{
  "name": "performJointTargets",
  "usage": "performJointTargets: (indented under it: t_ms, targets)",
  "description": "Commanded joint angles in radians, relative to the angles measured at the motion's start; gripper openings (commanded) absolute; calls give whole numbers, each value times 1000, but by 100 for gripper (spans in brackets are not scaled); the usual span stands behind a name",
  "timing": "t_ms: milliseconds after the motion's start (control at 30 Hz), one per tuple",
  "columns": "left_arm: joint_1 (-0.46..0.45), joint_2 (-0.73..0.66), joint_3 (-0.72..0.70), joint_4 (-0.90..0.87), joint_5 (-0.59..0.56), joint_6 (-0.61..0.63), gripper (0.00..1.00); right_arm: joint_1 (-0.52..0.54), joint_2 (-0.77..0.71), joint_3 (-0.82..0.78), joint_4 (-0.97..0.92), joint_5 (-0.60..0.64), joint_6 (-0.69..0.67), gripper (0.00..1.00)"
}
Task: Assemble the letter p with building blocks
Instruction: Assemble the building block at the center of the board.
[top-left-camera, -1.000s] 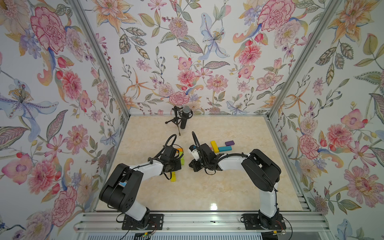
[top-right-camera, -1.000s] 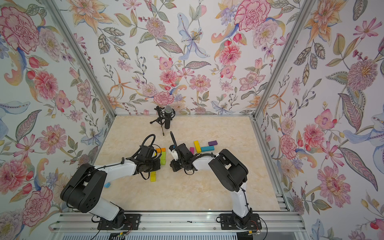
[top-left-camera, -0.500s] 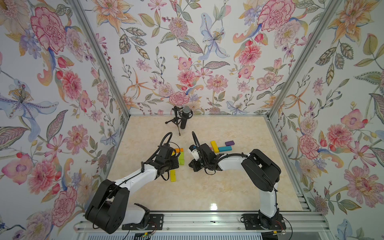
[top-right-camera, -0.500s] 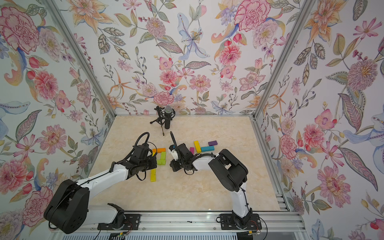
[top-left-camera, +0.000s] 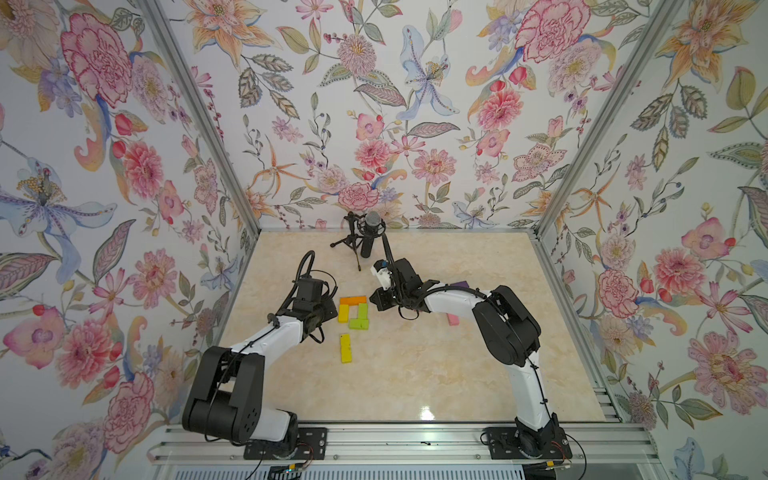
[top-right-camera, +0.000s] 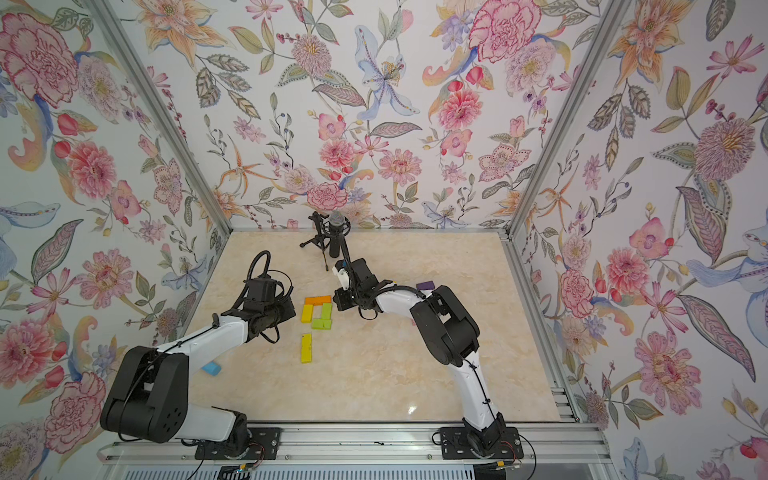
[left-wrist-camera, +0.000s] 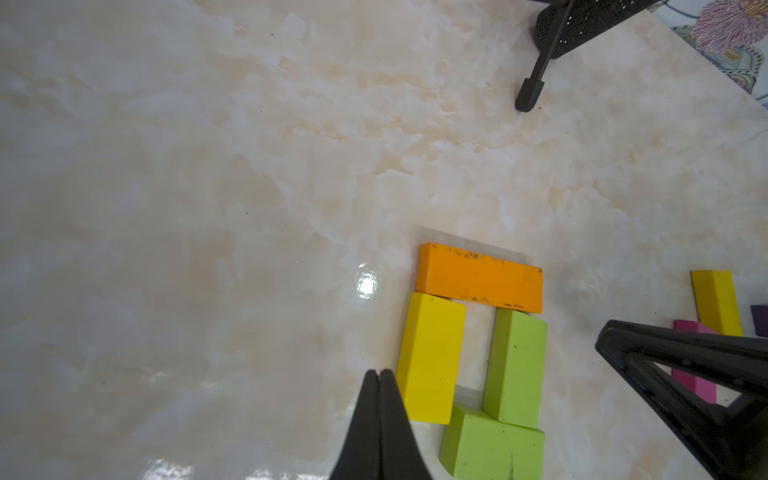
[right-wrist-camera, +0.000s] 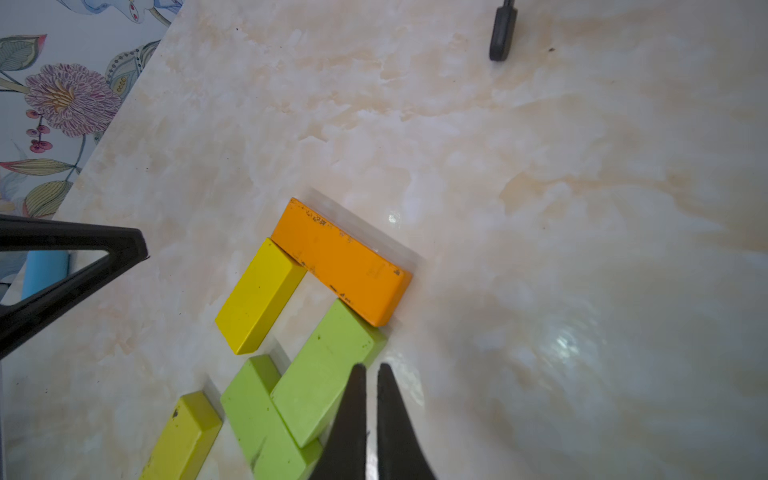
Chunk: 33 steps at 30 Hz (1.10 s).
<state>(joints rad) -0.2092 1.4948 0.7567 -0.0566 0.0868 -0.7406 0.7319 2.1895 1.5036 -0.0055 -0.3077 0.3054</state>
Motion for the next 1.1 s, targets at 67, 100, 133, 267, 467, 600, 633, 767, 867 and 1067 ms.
performJointTargets:
  t_ms: [67,100,133,267,467,600,633,767,867,1067]
  targets:
    - [31,206,143,94,98,40,0,-18,67,49,-85,-38,94,9]
    - [36,232,151,108,117,37,0,-20,71,52,-85,-39,103,9]
    - [43,256,164,116,130,35,0,-24,73,56,-86,-43,115,9]
    - [62,322,202,130,154,42,0,-27,86,85,-108,-49,150,10]
    - [78,377,243,135,208,53,0,-25,120,145,-159,-41,180,12]
    - [77,388,254,134,238,61,0,-25,136,170,-166,-48,195,12]
    - [77,393,259,132,249,64,0,-22,142,179,-173,-53,200,12]
    - [77,407,267,122,271,69,0,-20,151,203,-195,-55,210,12]
    - [79,404,268,110,262,76,0,-15,160,218,-210,-56,217,12]
    - [78,405,268,95,256,81,0,-7,187,250,-237,-65,225,13]
